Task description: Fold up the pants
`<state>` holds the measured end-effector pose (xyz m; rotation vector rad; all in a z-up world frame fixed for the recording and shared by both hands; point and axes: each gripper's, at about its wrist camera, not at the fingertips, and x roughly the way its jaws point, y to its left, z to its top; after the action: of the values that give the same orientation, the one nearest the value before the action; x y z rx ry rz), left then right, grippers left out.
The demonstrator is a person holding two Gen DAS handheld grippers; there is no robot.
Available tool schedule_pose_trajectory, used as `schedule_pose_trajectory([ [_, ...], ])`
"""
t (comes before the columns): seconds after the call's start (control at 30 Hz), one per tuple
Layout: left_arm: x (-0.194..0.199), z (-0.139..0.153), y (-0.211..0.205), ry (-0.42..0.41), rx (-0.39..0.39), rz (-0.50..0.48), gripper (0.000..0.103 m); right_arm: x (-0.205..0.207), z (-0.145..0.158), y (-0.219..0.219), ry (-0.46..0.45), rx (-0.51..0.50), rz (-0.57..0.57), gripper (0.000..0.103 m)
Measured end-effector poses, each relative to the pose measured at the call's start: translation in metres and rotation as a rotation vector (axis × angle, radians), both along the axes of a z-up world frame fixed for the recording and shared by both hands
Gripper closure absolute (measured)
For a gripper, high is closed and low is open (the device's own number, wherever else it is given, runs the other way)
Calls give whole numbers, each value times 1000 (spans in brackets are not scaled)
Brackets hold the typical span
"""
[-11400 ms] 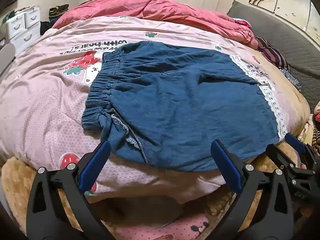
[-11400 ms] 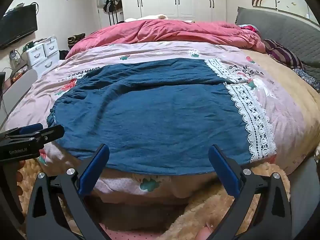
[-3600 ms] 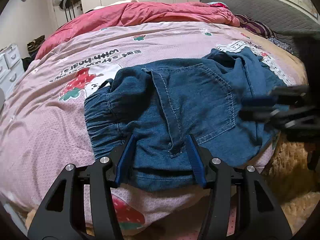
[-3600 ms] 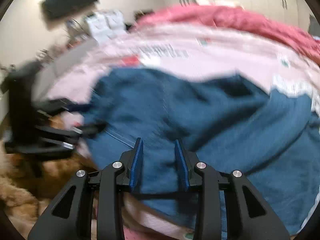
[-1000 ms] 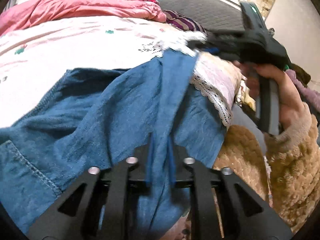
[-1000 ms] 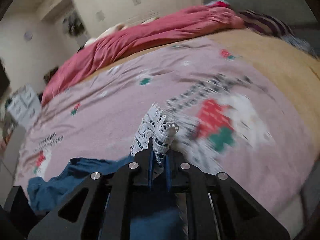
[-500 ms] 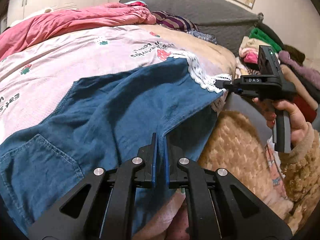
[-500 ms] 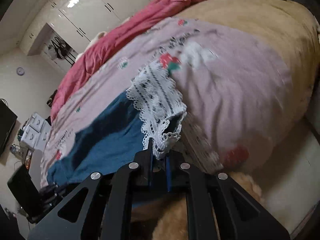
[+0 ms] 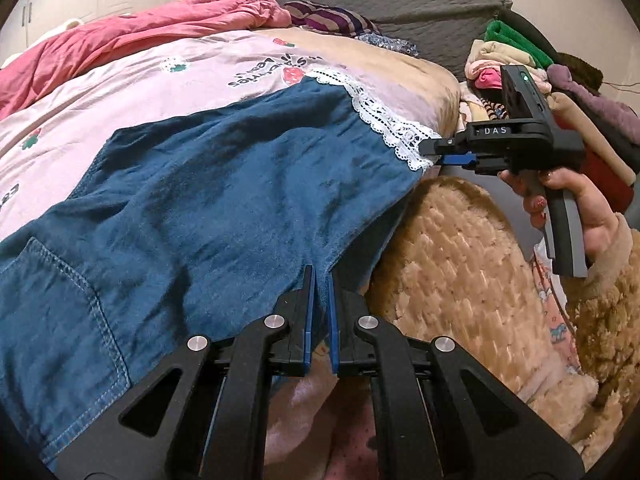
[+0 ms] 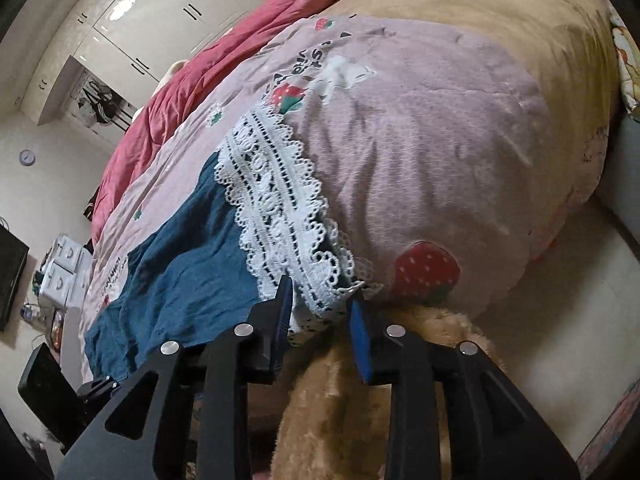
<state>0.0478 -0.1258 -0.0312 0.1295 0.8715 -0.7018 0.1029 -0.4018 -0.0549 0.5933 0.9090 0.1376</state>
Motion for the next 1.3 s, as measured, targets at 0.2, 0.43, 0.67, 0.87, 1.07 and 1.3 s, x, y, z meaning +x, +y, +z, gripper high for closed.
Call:
schedule_pose_trajectory([
  [0.2,-6,-9,-1,15,26,5,102,10,-9,5,29,-77,30,81],
  [0.43,-2,-23,10,86,-11,35,102,3,-7,-3,37,-87,6,67],
  [0.67,-2,16,36,22,-64,83,86,-6,38,11,-131,-216,26,55],
  [0.87,48,50,69,-22,-82,194,68,14,59,73,-243,-298,231,55],
  [1.07,130,47,80,55,-42,266,63,43,51,131,-249,-332,412,35],
  [1.3,177,3,71,142,76,270,63,63,28,154,-207,-368,488,31],
])
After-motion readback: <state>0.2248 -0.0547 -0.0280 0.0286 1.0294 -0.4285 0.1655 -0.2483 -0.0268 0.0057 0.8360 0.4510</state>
